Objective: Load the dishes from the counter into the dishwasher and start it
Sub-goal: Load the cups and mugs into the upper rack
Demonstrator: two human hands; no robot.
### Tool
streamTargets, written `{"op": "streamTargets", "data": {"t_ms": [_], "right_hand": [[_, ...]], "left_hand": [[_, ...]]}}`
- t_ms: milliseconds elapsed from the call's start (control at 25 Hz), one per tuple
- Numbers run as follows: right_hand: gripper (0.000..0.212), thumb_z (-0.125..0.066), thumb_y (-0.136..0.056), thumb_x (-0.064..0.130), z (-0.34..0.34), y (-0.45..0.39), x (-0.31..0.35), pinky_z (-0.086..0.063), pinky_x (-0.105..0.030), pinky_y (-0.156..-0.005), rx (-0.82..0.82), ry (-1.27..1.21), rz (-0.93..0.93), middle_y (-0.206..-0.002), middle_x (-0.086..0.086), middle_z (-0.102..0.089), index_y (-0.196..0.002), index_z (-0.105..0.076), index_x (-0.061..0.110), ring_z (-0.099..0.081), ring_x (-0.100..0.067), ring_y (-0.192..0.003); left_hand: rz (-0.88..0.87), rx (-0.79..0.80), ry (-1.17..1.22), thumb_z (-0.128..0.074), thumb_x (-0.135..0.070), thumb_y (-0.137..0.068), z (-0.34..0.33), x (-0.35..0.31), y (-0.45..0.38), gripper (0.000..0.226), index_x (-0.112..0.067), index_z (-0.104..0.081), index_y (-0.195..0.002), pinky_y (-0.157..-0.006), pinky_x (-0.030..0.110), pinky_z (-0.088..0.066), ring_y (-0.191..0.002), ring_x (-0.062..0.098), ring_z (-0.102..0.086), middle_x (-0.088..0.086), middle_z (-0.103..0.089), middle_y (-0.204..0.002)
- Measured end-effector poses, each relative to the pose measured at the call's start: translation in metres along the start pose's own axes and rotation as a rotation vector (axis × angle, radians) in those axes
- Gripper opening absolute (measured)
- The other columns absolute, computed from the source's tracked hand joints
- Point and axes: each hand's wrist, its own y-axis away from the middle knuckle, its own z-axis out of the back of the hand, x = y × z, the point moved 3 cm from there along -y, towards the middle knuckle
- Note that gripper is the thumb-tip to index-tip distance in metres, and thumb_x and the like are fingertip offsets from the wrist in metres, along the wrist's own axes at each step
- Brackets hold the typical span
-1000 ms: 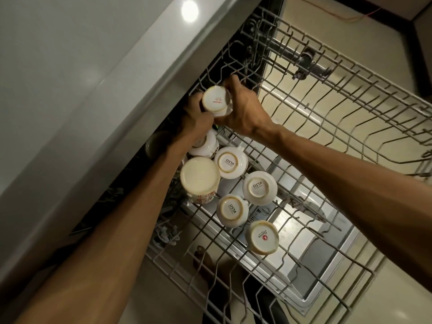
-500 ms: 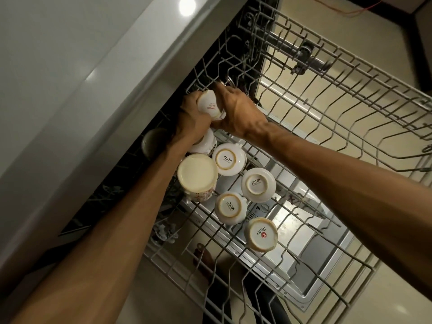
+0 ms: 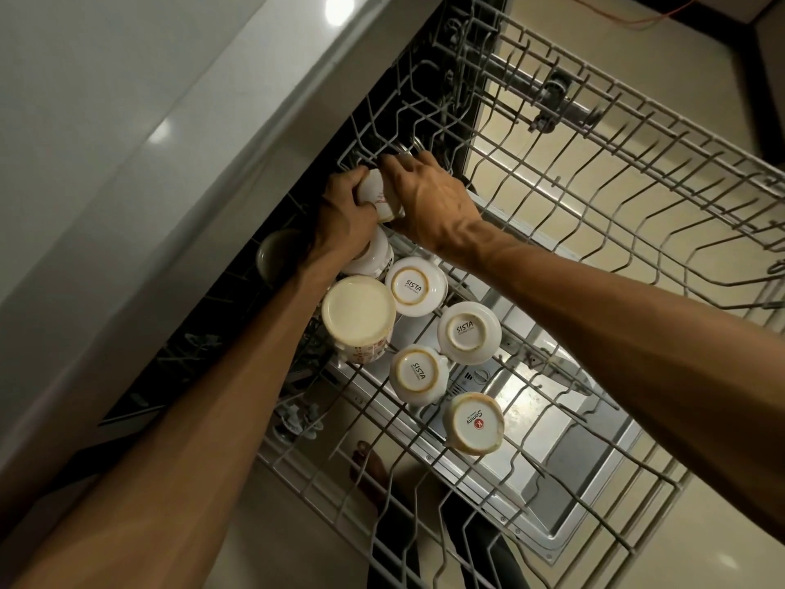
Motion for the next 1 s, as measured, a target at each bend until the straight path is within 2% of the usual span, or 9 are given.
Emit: {"op": "streamTargets", "data": {"t_ms": [240,400,560,640,720,760,840,920,1000], "right_hand": [[0.055,-0.069,-0.086,0.018,-0.002,-0.003,-0.002,-0.045,-0.038,-0.089,0.03,0.007,-0.025,-0.127,-0.012,-0.053,-0.132,-0.04,0.009,-0.046,-0.029,-0.117],[0.062,-0.07,-0.085,0.018,-0.003,-0.002,-0.004,-0.043,-0.042,-0.098,0.044,0.017,-0.039,-0.131,-0.013,-0.051,-0.137,-0.036,0.01,-0.045,-0.029,-0.12],[0.081,-0.073,-0.08,0.017,-0.001,0.001,-0.007,-0.039,-0.043,-0.104,0.073,0.01,-0.037,-0.139,-0.013,-0.046,-0.146,-0.027,0.009,-0.042,-0.031,-0.127],[0.089,-0.074,-0.079,0.02,0.003,0.005,-0.007,-0.034,-0.044,-0.11,0.085,-0.011,-0.037,-0.146,-0.014,-0.04,-0.15,-0.022,0.008,-0.037,-0.031,-0.134],[0.093,-0.073,-0.079,0.028,0.008,0.013,-0.006,-0.028,-0.045,-0.116,0.098,-0.055,-0.044,-0.154,-0.014,-0.032,-0.152,-0.019,0.007,-0.029,-0.031,-0.141],[0.093,-0.07,-0.08,0.032,0.011,0.019,-0.004,-0.025,-0.046,-0.117,0.098,-0.084,-0.047,-0.156,-0.014,-0.029,-0.153,-0.018,0.007,-0.027,-0.031,-0.143],[0.089,-0.065,-0.083,0.037,0.018,0.033,0.001,-0.026,-0.047,-0.117,0.07,-0.13,-0.048,-0.156,-0.015,-0.028,-0.152,-0.021,0.004,-0.027,-0.03,-0.143],[0.08,-0.063,-0.085,0.034,0.027,0.05,0.008,-0.029,-0.045,-0.116,0.009,-0.175,-0.049,-0.152,-0.017,-0.035,-0.149,-0.028,0.001,-0.034,-0.031,-0.14],[0.068,-0.062,-0.088,0.03,0.037,0.066,0.014,-0.036,-0.043,-0.112,-0.081,-0.25,-0.058,-0.144,-0.019,-0.046,-0.143,-0.037,-0.002,-0.044,-0.032,-0.133]], "left_hand": [[0.053,-0.006,-0.009,-0.045,0.002,-0.088,-0.001,0.004,-0.004,0.045,-0.003,-0.053,-0.132,-0.079,0.006,-0.043,-0.116,0.024,-0.057,0.018,-0.056,-0.129],[0.063,-0.018,0.02,-0.043,0.004,-0.09,0.0,0.001,-0.002,0.052,-0.009,-0.048,-0.14,-0.095,0.019,-0.045,-0.124,0.019,-0.053,0.012,-0.052,-0.138],[0.081,-0.033,0.053,-0.044,0.005,-0.088,0.002,0.004,-0.004,0.055,-0.009,-0.046,-0.142,-0.101,0.028,-0.047,-0.127,0.022,-0.052,0.013,-0.05,-0.141],[0.089,-0.049,0.04,-0.046,0.003,-0.09,0.006,0.0,0.001,0.053,-0.007,-0.047,-0.141,-0.096,0.022,-0.046,-0.125,0.021,-0.053,0.013,-0.051,-0.139],[0.073,-0.082,-0.008,-0.049,-0.003,-0.093,0.011,-0.007,0.011,0.049,-0.008,-0.046,-0.142,-0.083,0.011,-0.04,-0.119,0.013,-0.052,0.012,-0.05,-0.14],[0.066,-0.104,-0.026,-0.051,-0.006,-0.094,0.013,-0.011,0.017,0.048,-0.009,-0.046,-0.142,-0.079,0.008,-0.036,-0.116,0.01,-0.051,0.012,-0.05,-0.141],[0.067,-0.135,-0.037,-0.053,-0.014,-0.096,0.018,-0.018,0.033,0.046,-0.01,-0.046,-0.142,-0.08,0.01,-0.034,-0.119,0.013,-0.051,0.01,-0.05,-0.141],[0.073,-0.158,-0.052,-0.054,-0.021,-0.096,0.021,-0.024,0.049,0.043,-0.012,-0.049,-0.138,-0.083,0.017,-0.036,-0.121,0.02,-0.054,0.009,-0.054,-0.136],[0.056,-0.167,-0.068,-0.055,-0.026,-0.096,0.023,-0.032,0.069,0.041,-0.013,-0.052,-0.135,-0.082,0.018,-0.036,-0.121,0.022,-0.054,0.008,-0.057,-0.133]]}}
